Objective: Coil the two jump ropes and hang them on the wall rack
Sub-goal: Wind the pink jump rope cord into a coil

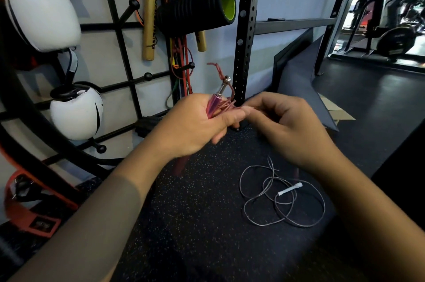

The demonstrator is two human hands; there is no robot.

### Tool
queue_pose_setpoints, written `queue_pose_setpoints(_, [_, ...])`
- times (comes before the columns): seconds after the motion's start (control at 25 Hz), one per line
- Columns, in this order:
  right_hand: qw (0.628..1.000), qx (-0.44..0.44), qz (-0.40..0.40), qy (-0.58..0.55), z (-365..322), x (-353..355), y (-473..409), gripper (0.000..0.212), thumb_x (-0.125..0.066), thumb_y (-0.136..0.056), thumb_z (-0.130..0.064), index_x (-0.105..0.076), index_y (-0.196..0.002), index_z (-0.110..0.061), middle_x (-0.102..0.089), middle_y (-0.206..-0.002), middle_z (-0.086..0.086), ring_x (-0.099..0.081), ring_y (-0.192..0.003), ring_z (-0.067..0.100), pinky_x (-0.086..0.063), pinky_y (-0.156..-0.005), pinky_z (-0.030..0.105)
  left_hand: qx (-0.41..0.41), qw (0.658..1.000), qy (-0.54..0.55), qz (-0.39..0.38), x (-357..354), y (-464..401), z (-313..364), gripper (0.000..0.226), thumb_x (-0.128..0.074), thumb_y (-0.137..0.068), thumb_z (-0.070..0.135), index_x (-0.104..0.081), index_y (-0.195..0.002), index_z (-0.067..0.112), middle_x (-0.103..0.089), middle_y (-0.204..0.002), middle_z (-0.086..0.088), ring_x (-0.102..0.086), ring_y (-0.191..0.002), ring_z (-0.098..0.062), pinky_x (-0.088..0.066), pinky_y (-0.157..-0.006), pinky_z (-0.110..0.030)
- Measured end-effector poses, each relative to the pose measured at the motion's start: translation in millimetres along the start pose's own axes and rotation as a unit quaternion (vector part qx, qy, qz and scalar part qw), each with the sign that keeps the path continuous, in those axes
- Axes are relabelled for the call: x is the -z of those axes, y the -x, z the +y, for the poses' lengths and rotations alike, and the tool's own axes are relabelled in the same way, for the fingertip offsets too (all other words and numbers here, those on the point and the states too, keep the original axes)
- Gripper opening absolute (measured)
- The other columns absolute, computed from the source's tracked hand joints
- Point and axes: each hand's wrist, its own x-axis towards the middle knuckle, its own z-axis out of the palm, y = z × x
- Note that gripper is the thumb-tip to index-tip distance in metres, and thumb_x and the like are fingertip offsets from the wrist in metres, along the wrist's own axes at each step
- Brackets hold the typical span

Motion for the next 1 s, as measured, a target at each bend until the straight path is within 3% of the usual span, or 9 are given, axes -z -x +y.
queue_pose_setpoints(0.2, [1.0, 0.0, -0.01, -0.01, 2.5, 2.3, -2.6, 0.015, -0.064, -0.103, -0.029, -0.078, -0.106, -0.024, -0.063, -0.054, -0.004, -0.046, -0.045, 0.005, -0.038, -0.051, 0.021, 0.033, 0.995, 0.087, -0.039, 3.2, 0.2, -3.5, 0.025, -0.059, -0.101, 0.031, -0.072, -0.09, 0.013, -0.08, -0.072, -0.002, -0.073, -0.056, -0.016, -0.056, -0.066, -0.023])
queue_pose_setpoints(0.44, [0.994, -0.061, 0.09, -0.022, 1.5, 3.9, -2.5, 0.042, -0.08, -0.079, -0.054, -0.069, -0.06, -0.018, -0.054, -0.044, -0.012, -0.039, -0.042, 0.002, -0.031, -0.045, 0.013, 0.059, 0.967, 0.218, -0.114, 11.8, 6.4, -4.8, 0.034, -0.057, -0.099, 0.034, -0.074, -0.083, 0.009, -0.052, -0.045, 0.003, -0.046, -0.038, -0.012, -0.044, -0.049, -0.024])
queue_pose_setpoints(0.52, [0.985, -0.094, 0.089, -0.11, 1.3, 2.5, -2.1, 0.045, -0.078, -0.078, -0.051, -0.066, -0.06, -0.011, -0.054, -0.046, -0.008, -0.04, -0.043, 0.0, -0.033, -0.046, 0.012, 0.048, 0.915, 0.368, -0.16, 16.9, 11.1, 1.4, 0.032, -0.057, -0.098, 0.03, -0.073, -0.081, 0.009, -0.05, -0.041, 0.007, -0.046, -0.034, -0.005, -0.046, -0.047, -0.021])
queue_pose_setpoints(0.6, [0.967, -0.126, 0.067, -0.212, 8.1, -4.7, -0.8, 0.036, -0.071, -0.086, -0.045, -0.067, -0.071, -0.013, -0.055, -0.052, -0.009, -0.045, -0.047, 0.003, -0.039, -0.05, 0.018, 0.003, 0.818, 0.551, -0.166, 19.1, 12.5, 9.5, 0.031, -0.051, -0.099, 0.025, -0.072, -0.087, 0.005, -0.061, -0.046, 0.005, -0.058, -0.039, -0.002, -0.053, -0.05, -0.02])
queue_pose_setpoints(0.72, [0.943, -0.164, -0.007, -0.29, 22.0, -20.4, 5.5, 0.019, -0.059, -0.104, -0.029, -0.064, -0.094, -0.014, -0.049, -0.062, -0.002, -0.044, -0.053, 0.011, -0.043, -0.056, 0.033, -0.071, 0.671, 0.735, -0.064, 20.7, 4.3, 17.0, 0.031, -0.049, -0.099, 0.019, -0.072, -0.099, -0.001, -0.079, -0.077, -0.001, -0.076, -0.066, -0.009, -0.061, -0.067, -0.025])
queue_pose_setpoints(0.76, [0.945, -0.163, -0.048, -0.28, 23.1, -25.3, 9.4, 0.019, -0.054, -0.107, -0.026, -0.064, -0.1, -0.013, -0.049, -0.062, -0.001, -0.046, -0.052, 0.012, -0.043, -0.056, 0.032, -0.085, 0.675, 0.733, -0.013, 21.8, 0.8, 18.6, 0.031, -0.049, -0.1, 0.018, -0.074, -0.102, 0.0, -0.08, -0.089, -0.003, -0.078, -0.077, -0.011, -0.061, -0.074, -0.025])
queue_pose_setpoints(0.84, [0.948, -0.146, -0.134, -0.25, 16.5, -33.2, 16.1, 0.022, -0.05, -0.109, -0.025, -0.068, -0.107, -0.013, -0.049, -0.06, 0.002, -0.046, -0.049, 0.011, -0.044, -0.051, 0.026, -0.091, 0.775, 0.618, 0.096, 24.4, -3.7, 16.7, 0.03, -0.045, -0.105, 0.017, -0.07, -0.112, 0.003, -0.08, -0.106, -0.005, -0.077, -0.095, -0.014, -0.059, -0.084, -0.026])
queue_pose_setpoints(0.92, [0.948, -0.117, -0.18, -0.233, 4.7, -33.6, 15.6, 0.02, -0.053, -0.108, -0.022, -0.071, -0.112, -0.015, -0.044, -0.06, 0.0, -0.04, -0.052, 0.014, -0.041, -0.048, 0.022, -0.051, 0.929, 0.32, 0.179, 21.6, -2.3, 10.9, 0.028, -0.044, -0.109, 0.022, -0.066, -0.119, 0.008, -0.08, -0.111, 0.0, -0.076, -0.102, -0.012, -0.057, -0.089, -0.027])
queue_pose_setpoints(1.0, [0.961, -0.078, -0.182, -0.195, -3.9, -24.8, 9.4, 0.019, -0.057, -0.106, -0.015, -0.073, -0.114, -0.01, -0.048, -0.059, -0.01, -0.037, -0.053, 0.013, -0.033, -0.049, 0.016, 0.004, 0.988, 0.009, 0.154, 12.5, 1.9, 3.6, 0.026, -0.048, -0.107, 0.032, -0.067, -0.116, 0.016, -0.08, -0.104, 0.005, -0.075, -0.097, -0.009, -0.057, -0.087, -0.027])
